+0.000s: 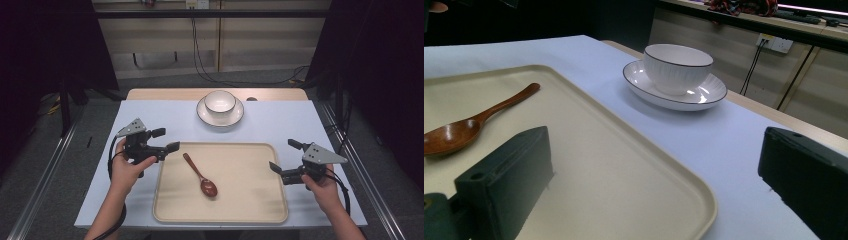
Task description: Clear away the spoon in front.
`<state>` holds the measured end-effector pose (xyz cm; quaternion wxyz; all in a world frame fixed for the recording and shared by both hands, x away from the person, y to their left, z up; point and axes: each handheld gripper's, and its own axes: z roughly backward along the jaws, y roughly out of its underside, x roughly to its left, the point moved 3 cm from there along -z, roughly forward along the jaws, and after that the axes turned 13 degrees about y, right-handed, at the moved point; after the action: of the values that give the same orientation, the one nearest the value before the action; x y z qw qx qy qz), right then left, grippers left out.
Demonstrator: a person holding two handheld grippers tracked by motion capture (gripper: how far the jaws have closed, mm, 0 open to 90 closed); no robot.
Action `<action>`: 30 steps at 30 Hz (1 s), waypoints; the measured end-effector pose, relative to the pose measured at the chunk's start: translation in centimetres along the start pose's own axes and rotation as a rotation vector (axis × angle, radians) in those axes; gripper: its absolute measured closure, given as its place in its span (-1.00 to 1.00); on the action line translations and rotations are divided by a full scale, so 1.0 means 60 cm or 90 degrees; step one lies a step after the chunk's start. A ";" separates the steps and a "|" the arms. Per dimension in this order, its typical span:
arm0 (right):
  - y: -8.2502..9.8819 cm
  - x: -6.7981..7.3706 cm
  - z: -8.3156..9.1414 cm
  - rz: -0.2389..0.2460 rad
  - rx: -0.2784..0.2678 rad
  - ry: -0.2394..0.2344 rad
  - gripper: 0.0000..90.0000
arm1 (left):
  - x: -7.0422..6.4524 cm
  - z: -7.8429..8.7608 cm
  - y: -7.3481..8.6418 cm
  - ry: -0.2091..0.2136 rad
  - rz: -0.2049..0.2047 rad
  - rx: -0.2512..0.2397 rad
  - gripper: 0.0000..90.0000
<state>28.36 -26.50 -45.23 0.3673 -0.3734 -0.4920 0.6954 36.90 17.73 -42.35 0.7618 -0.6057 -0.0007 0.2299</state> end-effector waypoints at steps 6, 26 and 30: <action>0.001 0.000 0.000 0.003 0.006 -0.008 -0.98 | 0.004 0.010 0.002 -0.012 -0.001 -0.004 -0.76; 0.001 -0.001 -0.001 -0.003 0.001 -0.004 -0.98 | 0.025 0.040 0.017 -0.046 -0.042 0.004 -0.85; 0.001 -0.001 -0.001 -0.002 0.003 -0.005 -0.98 | 0.029 0.045 0.020 -0.052 -0.047 0.008 -0.85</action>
<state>28.45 -26.54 -45.30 0.3671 -0.3688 -0.4924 0.6977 37.27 21.04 -43.23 0.7731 -0.5903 -0.0522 0.2260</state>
